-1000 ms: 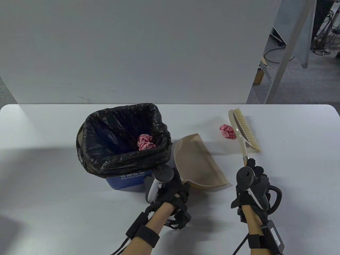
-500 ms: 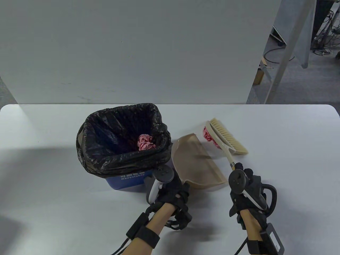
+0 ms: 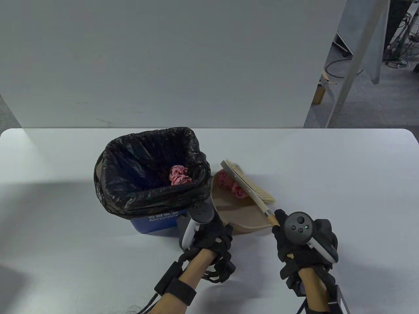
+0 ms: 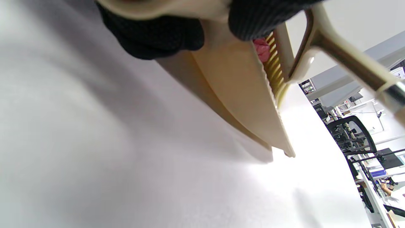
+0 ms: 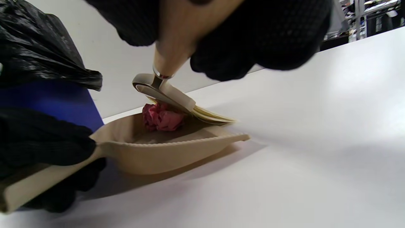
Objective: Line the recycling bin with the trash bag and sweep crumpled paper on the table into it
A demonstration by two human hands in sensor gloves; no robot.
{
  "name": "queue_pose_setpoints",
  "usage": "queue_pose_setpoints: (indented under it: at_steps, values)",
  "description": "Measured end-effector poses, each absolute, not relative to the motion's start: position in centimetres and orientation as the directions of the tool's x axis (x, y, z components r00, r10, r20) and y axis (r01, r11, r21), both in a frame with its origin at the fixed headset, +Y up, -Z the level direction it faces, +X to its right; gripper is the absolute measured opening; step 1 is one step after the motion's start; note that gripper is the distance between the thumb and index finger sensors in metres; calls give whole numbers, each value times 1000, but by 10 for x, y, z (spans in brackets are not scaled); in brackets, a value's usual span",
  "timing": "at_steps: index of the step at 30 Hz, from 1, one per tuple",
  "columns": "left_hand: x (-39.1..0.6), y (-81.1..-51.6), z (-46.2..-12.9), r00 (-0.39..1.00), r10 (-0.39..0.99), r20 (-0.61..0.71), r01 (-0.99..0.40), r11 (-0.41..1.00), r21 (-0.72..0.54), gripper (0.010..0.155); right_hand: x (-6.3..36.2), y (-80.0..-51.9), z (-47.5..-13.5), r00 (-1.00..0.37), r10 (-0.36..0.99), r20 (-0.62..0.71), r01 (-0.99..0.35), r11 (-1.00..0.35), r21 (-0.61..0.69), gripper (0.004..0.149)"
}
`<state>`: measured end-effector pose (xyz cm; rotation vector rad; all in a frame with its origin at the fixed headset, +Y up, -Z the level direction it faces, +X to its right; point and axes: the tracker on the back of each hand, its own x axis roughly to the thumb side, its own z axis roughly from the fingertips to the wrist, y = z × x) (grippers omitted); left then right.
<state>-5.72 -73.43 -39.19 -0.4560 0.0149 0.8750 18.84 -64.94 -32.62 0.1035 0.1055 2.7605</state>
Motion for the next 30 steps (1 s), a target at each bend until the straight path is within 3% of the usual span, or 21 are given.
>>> queue_pose_setpoints:
  at_steps: [14, 21, 30]
  values:
    - [-60, -736, -392, 651, 734, -194, -739, 555, -383, 82, 208, -653, -328, -835, 550, -21, -550, -835, -2, 56]
    - [-64, -733, -391, 606, 775, -180, -772, 518, -368, 82, 232, -662, -329, -690, 709, -144, -693, -705, -150, 56]
    - [-63, -710, -381, 509, 853, -114, -815, 435, -382, 81, 278, -675, -324, -463, 831, -307, -766, -550, -333, 55]
